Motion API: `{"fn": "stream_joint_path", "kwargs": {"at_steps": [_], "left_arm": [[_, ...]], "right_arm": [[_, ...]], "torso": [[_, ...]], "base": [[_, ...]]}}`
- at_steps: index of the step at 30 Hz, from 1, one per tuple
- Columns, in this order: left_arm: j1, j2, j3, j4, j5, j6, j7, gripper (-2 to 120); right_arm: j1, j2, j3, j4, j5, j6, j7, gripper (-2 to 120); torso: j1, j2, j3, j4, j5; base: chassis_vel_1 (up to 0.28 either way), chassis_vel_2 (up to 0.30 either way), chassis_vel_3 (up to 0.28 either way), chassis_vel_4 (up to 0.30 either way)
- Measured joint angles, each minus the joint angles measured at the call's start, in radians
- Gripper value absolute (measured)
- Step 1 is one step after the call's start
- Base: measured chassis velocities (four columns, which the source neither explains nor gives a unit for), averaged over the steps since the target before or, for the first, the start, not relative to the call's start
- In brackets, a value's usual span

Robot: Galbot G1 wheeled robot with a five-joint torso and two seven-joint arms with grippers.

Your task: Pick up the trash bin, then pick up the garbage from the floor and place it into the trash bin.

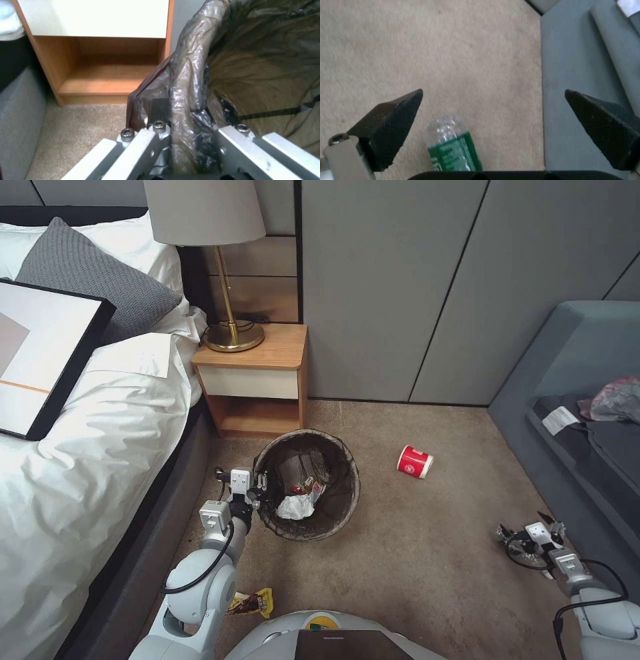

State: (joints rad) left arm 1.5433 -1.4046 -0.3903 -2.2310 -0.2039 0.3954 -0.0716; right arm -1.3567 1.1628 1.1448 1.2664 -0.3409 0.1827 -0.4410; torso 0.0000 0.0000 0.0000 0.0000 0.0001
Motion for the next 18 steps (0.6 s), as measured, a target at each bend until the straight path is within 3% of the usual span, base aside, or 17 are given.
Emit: {"fn": "stream_joint_path", "kwargs": {"at_steps": [18], "left_arm": [[0.002, 0.005, 0.000, -0.007, -0.001, -0.001, 0.000, 0]], "right_arm": [[0.027, 0.017, 0.001, -0.142, -0.053, -0.003, 0.007, 100]], "torso": [[0.000, 0.000, 0.000, -0.0001, -0.0001]], "base": [[0.000, 0.000, 0.000, 0.000]]}}
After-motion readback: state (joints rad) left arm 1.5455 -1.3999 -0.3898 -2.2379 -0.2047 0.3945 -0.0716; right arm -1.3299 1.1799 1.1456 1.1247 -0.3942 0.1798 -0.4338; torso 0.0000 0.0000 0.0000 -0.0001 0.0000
